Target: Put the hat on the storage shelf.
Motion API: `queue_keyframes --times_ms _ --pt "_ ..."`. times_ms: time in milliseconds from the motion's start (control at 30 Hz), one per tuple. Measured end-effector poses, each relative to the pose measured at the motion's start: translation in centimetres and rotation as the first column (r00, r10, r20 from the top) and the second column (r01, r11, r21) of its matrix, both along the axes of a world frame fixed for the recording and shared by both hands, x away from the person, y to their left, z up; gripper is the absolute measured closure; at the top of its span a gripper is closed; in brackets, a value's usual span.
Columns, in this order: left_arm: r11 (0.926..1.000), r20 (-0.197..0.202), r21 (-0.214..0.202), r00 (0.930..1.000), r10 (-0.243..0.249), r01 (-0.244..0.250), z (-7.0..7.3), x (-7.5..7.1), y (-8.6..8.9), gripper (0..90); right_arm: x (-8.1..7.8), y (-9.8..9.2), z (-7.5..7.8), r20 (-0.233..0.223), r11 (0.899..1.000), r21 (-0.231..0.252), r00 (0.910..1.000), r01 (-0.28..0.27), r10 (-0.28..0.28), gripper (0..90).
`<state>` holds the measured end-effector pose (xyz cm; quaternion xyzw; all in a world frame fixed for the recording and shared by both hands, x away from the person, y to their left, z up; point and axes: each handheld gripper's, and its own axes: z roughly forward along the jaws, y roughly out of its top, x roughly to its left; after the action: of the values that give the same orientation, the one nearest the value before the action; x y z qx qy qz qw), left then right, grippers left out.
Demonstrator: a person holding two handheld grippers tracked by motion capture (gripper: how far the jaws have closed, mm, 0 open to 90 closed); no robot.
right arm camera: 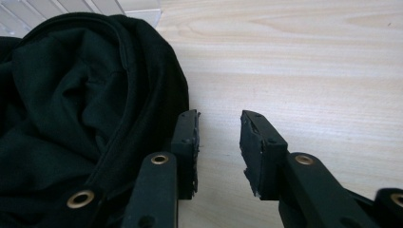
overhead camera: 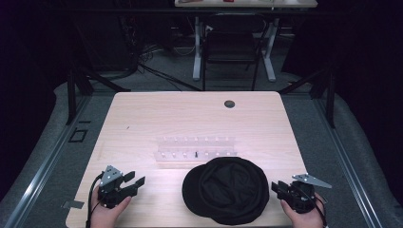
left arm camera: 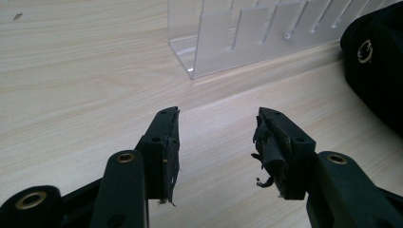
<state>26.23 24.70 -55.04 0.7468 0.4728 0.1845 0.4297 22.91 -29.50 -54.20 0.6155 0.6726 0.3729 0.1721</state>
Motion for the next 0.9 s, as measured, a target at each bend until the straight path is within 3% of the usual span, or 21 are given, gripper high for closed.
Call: queue_keyframes --times_ms 167,400,500,567,633,800,900 --pt "1.0000 0.004 -0.002 1.0000 0.003 -0.003 0.1 -0.1 0.1 50.4 -0.1 0.1 0.8 0.004 1.000 -0.017 1.0000 -0.004 0.004 67.0" --pt "1.0000 0.007 -0.001 1.0000 -0.001 0.001 0.2 -0.2 0.0 50.3 0.3 0.2 2.0 -0.024 0.999 -0.043 0.9997 -0.008 0.007 67.9" --pt "1.0000 0.008 -0.005 1.0000 -0.003 0.003 0.2 0.0 -0.1 50.1 0.5 0.3 2.5 -0.046 0.999 -0.036 0.9985 -0.030 0.028 68.0" --pt "1.0000 0.005 0.001 1.0000 -0.008 0.008 0.1 0.0 -0.2 49.8 0.7 0.5 2.9 -0.052 0.997 -0.059 0.9977 -0.047 0.044 68.1" --pt "0.9999 0.005 0.005 0.9999 -0.012 0.012 0.1 0.0 -0.3 49.6 0.9 0.4 3.2 -0.079 0.997 -0.044 0.9947 -0.070 0.066 67.7" --pt "0.9999 0.001 0.008 0.9999 -0.013 0.013 0.1 0.1 -0.3 49.2 1.4 0.0 3.9 -0.092 0.997 0.021 0.9929 -0.074 0.076 64.8" --pt "0.9999 0.006 0.005 0.9999 -0.014 0.014 0.1 0.0 -0.3 49.0 1.8 0.0 4.4 -0.120 0.996 0.017 0.9891 -0.085 0.086 64.2"
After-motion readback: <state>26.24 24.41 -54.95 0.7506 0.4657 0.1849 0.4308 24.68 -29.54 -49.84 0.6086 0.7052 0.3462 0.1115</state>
